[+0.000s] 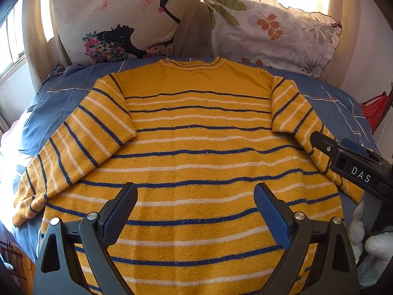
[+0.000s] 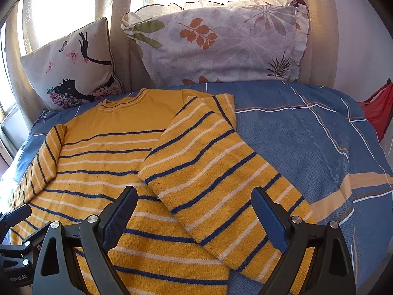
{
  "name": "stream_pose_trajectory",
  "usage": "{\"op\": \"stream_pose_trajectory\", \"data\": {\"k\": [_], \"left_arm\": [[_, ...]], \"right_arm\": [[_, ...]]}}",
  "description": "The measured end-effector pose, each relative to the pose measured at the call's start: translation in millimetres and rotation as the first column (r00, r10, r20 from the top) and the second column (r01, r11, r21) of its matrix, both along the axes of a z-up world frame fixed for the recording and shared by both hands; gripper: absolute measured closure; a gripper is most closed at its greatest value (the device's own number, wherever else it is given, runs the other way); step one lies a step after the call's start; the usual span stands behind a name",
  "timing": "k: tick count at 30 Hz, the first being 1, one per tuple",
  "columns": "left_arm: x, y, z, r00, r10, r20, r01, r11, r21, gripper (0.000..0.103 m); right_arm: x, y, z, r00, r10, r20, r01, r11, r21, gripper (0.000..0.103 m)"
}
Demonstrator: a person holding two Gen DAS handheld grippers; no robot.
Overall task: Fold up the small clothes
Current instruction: 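Move the right gripper toward the cuff of the nearest sweater sleeve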
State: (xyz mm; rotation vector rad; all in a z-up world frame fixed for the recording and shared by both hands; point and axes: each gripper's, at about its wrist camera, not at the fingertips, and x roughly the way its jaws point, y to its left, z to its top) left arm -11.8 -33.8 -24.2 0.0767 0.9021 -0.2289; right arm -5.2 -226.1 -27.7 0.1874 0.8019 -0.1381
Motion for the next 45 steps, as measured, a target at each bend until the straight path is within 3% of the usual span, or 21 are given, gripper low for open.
{"op": "stream_pose_trajectory", "data": {"k": [15,45], "left_arm": [[-12.7,-16.7,2.9,0.998,-0.063,-0.006,0.063,0.998,-0.016,0.008],[-11.2,-19.5,-2.6,0.998,-0.056,-0.014,0.056,0.998,-0.007,0.008]], "right_arm": [[-11.7,-12.1,-8.6,0.999,-0.010,-0.032,0.010,1.000,0.009,0.007],[-28.0,-29.1,-15.7,0.999,-0.019,-0.040,0.020,0.999,0.037,0.007]]}}
